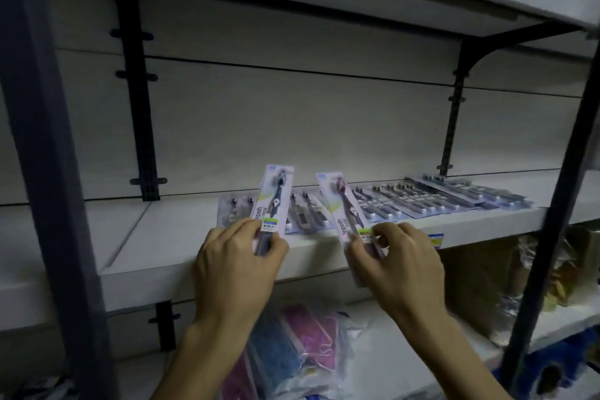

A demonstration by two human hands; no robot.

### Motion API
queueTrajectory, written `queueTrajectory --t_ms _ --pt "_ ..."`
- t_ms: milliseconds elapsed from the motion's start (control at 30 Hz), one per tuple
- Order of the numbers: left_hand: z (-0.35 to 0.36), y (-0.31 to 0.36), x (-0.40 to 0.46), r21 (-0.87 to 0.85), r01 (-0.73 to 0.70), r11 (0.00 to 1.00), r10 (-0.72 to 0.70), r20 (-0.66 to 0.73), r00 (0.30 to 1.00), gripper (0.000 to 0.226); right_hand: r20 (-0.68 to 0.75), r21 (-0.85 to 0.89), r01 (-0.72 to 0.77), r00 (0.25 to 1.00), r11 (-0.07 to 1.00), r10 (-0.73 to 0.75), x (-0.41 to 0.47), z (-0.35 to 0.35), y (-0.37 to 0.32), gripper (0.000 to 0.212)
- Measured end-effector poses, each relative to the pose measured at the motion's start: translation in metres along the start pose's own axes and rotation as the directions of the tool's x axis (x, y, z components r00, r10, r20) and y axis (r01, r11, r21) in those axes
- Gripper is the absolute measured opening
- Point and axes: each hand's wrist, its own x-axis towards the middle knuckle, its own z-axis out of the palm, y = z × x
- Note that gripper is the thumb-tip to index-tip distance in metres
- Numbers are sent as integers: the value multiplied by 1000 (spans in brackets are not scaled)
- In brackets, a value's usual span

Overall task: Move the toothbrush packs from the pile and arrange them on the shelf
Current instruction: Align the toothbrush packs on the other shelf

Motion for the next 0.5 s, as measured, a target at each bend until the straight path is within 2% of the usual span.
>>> queueTrajectory --t_ms 167,300,500 --pt "17 15 6 80 80 994 -76 -52 996 19 25 35 65 998 997 -66 33 16 21 27" --pt "17 13 8 141 151 978 -137 -102 985 16 58 76 123 990 989 -128 51 33 30 33" --pt "11 1 10 217 255 942 -231 -129 964 23 95 158 131 985 979 -147 74 48 32 37"
